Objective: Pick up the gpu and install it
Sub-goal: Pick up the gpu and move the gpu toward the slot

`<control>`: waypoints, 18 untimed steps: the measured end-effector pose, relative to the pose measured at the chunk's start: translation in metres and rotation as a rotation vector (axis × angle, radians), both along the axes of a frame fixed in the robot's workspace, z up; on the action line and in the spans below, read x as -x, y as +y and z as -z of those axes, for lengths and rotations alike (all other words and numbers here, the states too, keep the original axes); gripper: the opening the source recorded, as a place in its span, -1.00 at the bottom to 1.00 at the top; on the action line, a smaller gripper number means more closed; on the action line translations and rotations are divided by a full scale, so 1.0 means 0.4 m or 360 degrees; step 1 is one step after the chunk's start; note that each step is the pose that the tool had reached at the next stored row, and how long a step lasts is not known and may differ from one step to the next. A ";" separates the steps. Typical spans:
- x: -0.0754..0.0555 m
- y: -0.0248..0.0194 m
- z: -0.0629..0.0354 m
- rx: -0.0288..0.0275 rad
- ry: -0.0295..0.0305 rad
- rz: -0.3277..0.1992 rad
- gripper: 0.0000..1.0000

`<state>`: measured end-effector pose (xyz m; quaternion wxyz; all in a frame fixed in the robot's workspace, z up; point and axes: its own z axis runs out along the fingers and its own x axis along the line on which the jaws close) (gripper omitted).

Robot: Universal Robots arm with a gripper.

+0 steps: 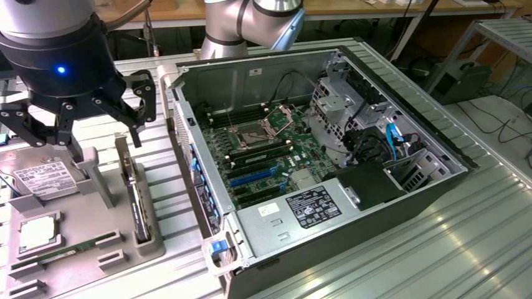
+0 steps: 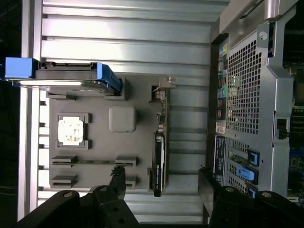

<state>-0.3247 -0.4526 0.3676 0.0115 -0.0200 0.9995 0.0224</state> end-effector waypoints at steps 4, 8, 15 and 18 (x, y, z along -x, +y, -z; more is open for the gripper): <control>0.000 -0.011 0.009 0.00000 0.00000 0.0000 0.44; 0.000 -0.017 0.016 -0.00001 -0.00003 0.0000 0.44; -0.001 -0.018 0.037 0.00002 0.00000 -0.0055 0.44; -0.001 -0.018 0.045 0.00000 -0.00001 -0.0057 0.44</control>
